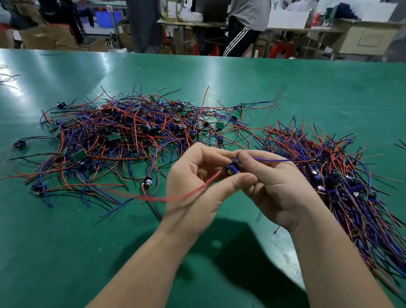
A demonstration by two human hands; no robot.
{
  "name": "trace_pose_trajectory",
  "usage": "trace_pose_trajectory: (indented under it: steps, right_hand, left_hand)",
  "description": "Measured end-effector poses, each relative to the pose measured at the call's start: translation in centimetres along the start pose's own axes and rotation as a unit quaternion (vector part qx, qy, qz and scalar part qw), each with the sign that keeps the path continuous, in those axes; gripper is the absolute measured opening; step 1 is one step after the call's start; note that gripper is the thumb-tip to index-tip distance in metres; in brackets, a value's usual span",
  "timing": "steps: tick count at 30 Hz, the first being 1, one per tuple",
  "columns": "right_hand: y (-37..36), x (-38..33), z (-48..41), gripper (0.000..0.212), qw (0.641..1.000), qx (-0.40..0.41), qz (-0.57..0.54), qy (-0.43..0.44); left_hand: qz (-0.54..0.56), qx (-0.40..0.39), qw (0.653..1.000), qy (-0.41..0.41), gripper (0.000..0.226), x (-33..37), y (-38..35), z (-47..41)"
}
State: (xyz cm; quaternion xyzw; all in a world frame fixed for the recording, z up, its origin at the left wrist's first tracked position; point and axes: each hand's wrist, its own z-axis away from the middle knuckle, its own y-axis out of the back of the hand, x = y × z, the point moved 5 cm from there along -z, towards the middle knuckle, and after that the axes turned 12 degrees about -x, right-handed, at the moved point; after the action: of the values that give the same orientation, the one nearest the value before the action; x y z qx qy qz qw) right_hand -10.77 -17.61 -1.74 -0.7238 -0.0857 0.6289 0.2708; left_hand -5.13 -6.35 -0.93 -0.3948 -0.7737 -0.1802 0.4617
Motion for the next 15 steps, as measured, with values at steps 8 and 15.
trace_pose_trajectory:
  steps: [8, 15]
  right_hand:
    - [0.8, -1.3, 0.4, 0.015, 0.998, 0.053, -0.013, 0.006]
    - [1.2, -0.8, 0.5, 0.029, 0.992, 0.057, 0.111, -0.027]
  left_hand:
    - [0.038, -0.059, 0.995, 0.066, 0.043, -0.2, -0.3, -0.1]
    - [-0.035, -0.004, 0.986, 0.164, 0.021, -1.7, 0.1, 0.2]
